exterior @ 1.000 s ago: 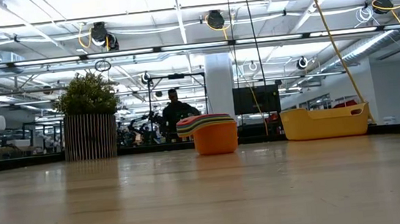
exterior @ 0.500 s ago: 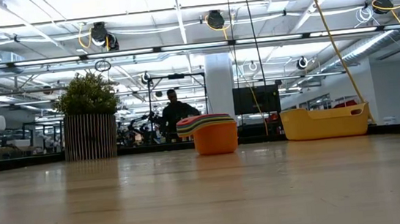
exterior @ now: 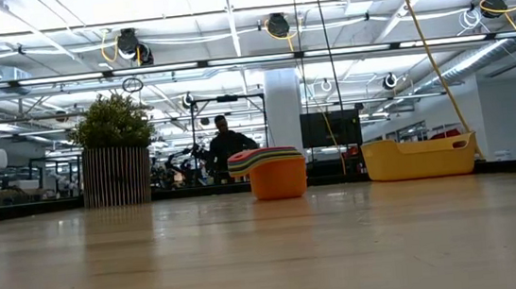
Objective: Nest measuring cups in basket
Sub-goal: Stack the blue measuring cup on top of the red measuring cup on the table
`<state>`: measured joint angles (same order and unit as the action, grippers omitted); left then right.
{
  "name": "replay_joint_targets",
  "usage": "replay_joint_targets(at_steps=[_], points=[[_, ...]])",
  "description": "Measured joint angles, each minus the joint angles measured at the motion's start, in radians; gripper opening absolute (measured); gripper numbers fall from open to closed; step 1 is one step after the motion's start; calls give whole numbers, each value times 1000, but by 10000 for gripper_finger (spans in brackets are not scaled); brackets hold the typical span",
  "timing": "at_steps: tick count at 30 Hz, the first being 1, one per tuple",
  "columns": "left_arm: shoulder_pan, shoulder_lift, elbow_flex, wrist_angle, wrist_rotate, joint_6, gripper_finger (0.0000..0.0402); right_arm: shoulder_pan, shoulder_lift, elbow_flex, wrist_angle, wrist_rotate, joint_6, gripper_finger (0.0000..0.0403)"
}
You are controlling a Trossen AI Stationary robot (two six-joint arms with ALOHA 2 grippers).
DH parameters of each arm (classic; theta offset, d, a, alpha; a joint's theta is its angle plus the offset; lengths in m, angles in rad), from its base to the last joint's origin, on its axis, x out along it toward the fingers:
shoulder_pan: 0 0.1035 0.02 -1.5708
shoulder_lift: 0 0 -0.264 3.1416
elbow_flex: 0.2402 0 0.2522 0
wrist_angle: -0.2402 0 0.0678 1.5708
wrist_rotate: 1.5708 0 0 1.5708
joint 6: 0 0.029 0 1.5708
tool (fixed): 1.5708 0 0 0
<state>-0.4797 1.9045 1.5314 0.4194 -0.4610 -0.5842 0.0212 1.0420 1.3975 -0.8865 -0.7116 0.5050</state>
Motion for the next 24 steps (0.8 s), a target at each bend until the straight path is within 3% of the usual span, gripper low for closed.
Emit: replay_joint_targets(at_steps=[15, 20, 24], points=[[8, 0, 0, 4, 14, -23, 5, 0, 0, 0, 42, -26, -10, 9], [11, 0, 0, 1, 13, -42, 9, 0, -1, 0, 39, -23, -9, 4], [24, 0, 0, 0, -38, -111, 53, 0, 0, 0, 40, -2, -4, 2]])
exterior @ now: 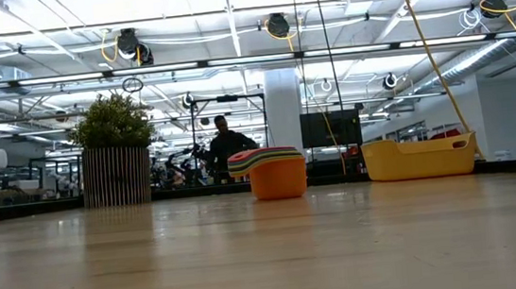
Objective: Nest measuring cups in basket
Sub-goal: Stack the blue measuring cup on top of the red measuring cup on the table
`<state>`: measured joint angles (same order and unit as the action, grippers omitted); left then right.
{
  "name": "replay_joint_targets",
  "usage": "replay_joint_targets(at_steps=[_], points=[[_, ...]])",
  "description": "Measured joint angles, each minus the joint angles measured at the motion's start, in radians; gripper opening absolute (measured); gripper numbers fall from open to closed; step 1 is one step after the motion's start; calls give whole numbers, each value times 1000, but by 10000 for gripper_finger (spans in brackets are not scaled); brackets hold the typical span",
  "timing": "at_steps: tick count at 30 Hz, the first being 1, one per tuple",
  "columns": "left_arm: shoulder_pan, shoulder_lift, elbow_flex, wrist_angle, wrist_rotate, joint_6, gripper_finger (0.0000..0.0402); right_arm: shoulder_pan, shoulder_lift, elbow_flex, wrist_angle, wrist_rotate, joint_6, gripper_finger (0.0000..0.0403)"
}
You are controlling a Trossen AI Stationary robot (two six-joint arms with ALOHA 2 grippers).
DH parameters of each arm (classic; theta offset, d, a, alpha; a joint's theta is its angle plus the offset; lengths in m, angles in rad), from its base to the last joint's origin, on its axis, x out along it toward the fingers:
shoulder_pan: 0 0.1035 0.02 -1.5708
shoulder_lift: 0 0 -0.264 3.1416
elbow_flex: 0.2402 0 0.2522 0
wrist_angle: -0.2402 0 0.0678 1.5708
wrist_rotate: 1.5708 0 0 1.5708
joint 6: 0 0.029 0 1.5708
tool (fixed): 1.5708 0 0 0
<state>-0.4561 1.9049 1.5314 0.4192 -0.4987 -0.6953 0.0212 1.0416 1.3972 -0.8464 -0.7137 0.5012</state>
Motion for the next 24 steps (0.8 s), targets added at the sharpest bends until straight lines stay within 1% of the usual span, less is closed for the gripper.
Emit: replay_joint_targets(at_steps=[5, 7, 10, 12, 14, 17, 21, 24], points=[[-1, 0, 0, -5, -115, -8, 135, -9, 1, -1, -4, 10, 5, 1], [-6, -4, 0, -20, -131, -7, 168, -15, 0, -1, -13, 7, 11, 1], [-6, -35, 0, -96, -152, 3, 210, -22, 1, -1, -37, 7, 18, 1], [-10, -73, 0, -171, -175, -4, 228, -22, 0, -1, -52, 2, 27, 1], [-15, -120, 0, -262, -189, -13, 236, -22, 0, -1, -60, -7, 36, 0], [-17, -184, 1, -399, -202, -41, 239, -22, 0, -1, -56, -20, 53, 0], [-16, -241, 1, -554, -214, -94, 233, -22, 1, -1, -39, -19, 79, 0], [-17, -261, 1, -643, -213, -145, 227, -23, 8, -1, -5, -20, 113, 0]])
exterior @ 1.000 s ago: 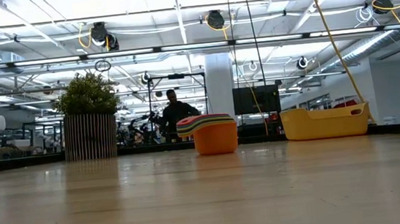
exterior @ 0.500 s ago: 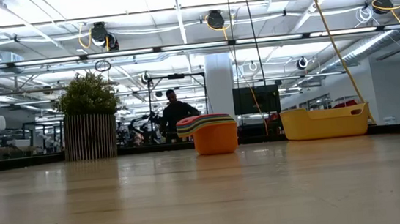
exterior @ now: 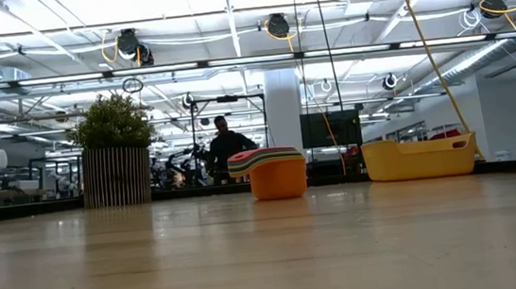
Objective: Nest measuring cups in basket
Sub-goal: Stack the blue measuring cup on top of the red measuring cup on the table
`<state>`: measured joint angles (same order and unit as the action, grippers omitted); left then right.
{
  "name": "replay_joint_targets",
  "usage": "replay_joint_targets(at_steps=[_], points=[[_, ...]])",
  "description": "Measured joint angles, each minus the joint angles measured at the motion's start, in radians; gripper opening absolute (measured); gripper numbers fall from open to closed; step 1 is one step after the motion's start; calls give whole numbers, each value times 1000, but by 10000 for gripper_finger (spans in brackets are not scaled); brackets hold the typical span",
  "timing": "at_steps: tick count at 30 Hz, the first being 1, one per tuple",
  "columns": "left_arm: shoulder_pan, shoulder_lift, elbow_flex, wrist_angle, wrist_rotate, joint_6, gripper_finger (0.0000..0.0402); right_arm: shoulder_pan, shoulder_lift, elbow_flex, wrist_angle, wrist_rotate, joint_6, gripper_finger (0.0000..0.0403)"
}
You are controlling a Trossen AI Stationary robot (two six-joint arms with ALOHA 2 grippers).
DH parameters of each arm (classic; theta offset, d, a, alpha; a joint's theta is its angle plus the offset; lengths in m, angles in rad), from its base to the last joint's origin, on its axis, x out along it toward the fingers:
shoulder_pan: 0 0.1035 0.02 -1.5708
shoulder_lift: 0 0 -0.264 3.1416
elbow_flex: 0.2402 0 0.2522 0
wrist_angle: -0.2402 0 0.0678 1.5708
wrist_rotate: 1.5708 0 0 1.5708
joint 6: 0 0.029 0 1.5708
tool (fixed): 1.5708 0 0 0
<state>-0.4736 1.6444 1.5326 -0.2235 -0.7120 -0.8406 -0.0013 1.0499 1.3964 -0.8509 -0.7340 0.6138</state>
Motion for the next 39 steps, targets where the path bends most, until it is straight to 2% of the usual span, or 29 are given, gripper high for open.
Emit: replay_joint_targets(at_steps=[5, 10, 14, 20, 24, 34, 39], points=[[-9, -9, 0, -128, 3, -93, 225, 0, 15, 0, 104, -26, 86, 0], [-28, -8, 0, -338, 6, -304, 225, -25, 54, 1, 176, -88, 155, 0], [-54, -9, 0, -477, 38, -427, 225, -49, 108, 4, 226, -135, 158, 0], [-98, -9, 0, -612, 62, -499, 225, -99, 218, 78, 260, -177, 119, 0], [-126, -9, -1, -703, 113, -547, 225, -151, 288, 141, 257, -193, 69, 0], [-158, -8, -50, -736, 186, -694, 225, -334, 443, 172, 224, -374, -117, 0], [-157, -8, -57, -730, 226, -778, 225, -413, 536, 172, 220, -507, -163, 0]])
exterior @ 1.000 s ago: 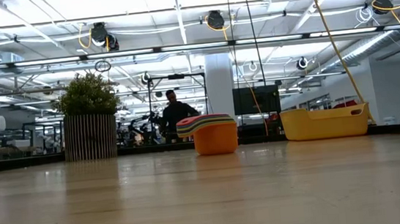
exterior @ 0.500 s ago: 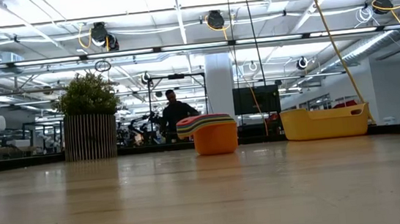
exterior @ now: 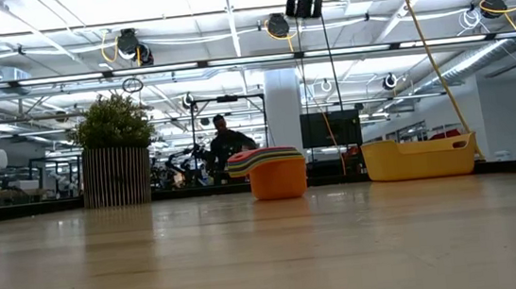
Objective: Nest measuring cups in basket
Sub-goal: Stack the blue measuring cup on top of the red measuring cup on the table
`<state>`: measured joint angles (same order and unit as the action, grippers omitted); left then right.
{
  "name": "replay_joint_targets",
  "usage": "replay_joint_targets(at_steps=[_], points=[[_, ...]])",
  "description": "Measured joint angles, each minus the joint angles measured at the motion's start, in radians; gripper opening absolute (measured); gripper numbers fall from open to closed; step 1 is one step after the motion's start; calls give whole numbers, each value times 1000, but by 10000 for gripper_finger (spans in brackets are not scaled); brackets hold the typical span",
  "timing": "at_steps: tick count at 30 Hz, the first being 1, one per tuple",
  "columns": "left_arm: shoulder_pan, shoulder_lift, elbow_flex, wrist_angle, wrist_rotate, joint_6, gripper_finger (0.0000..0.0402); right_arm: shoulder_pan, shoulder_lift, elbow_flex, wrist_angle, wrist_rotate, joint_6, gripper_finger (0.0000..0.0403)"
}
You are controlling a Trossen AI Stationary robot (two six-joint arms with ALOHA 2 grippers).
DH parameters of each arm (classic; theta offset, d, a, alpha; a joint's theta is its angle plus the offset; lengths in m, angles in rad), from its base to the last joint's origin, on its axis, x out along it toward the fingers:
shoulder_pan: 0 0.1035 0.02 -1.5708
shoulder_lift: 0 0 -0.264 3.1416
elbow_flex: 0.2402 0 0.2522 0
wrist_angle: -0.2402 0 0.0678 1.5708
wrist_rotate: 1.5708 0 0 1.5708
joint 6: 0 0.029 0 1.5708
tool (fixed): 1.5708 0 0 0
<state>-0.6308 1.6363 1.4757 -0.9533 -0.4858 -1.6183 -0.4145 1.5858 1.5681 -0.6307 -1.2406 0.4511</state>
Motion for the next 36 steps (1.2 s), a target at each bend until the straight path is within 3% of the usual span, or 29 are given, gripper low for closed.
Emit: replay_joint_targets(at_steps=[17, 22, 36], points=[[2, 0, 0, 47, 23, -107, 225, -154, 263, -5, 5, 39, -109, 0], [4, 0, 0, 47, 24, -108, 225, -162, 307, -23, -35, -33, -167, 0], [32, 0, 0, 39, 140, 23, 225, -162, 427, -24, -57, -39, -289, 0]])
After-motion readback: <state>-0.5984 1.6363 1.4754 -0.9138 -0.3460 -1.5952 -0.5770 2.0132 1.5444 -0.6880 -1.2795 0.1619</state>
